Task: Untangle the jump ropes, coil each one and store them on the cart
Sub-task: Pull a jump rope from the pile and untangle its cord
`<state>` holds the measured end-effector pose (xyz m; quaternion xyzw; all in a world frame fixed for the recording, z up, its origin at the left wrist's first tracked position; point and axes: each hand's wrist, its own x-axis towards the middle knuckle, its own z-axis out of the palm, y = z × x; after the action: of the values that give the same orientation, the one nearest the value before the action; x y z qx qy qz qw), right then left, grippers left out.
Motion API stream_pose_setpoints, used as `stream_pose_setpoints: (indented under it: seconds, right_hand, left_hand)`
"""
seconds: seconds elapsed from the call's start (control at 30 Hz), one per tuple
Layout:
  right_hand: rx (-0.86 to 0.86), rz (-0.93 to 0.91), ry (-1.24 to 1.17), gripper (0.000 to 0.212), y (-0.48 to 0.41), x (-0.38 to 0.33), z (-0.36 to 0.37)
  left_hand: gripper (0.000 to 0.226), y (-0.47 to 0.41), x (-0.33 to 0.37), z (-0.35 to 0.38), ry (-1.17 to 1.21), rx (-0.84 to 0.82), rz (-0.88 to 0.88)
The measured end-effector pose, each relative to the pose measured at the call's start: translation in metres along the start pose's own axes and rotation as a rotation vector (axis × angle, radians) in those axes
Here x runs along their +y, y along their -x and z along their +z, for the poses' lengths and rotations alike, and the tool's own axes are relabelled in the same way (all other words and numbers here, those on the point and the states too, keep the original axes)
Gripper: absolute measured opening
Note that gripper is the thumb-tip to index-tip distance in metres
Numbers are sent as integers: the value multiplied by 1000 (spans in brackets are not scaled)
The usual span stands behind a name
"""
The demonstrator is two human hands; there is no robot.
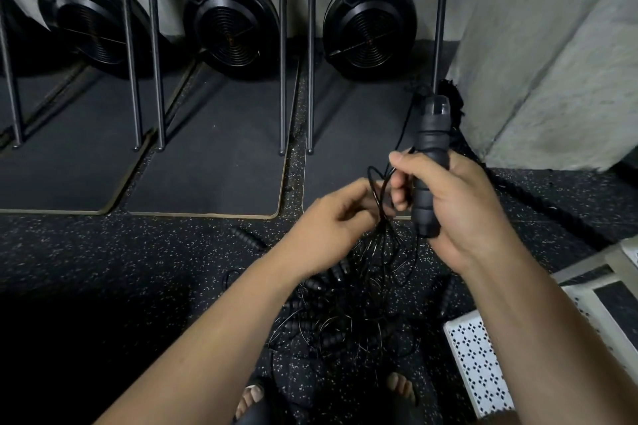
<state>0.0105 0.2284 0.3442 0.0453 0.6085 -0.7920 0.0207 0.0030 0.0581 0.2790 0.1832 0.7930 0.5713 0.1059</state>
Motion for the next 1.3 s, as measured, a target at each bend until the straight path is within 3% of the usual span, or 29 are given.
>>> stream_pose_setpoints:
  seconds: [0.27,0.43,0.53,0.73,1.0,1.1,1.3]
  right_hand:
    - [142,-103,-5,15,-3,-7,-15]
    - [238,-206,148,7,-9,-1,-25]
    - [239,-231,215,7,-10,3,-23]
    - [164,-193,259,10,-8,5,-17]
    - [125,-138,135,9,-5,1,-12]
    - [146,-133,40,12,-4,-4,-14]
    - [103,-75,14,11,-2,-5,-9]
  left_hand:
    - [35,3,3,-12,-163,-11,-94]
    - [38,1,7,-20,-186,64,-159]
    - [38,-3,1,-24,-244,111,-245]
    - [48,-1,3,-24,-110,61,-366]
    - [32,0,-5,-24,33,-18,-297]
    - [14,1,-10,-25,-94,-78,-190]
    - [27,-1,-10,-10,17,11,-53]
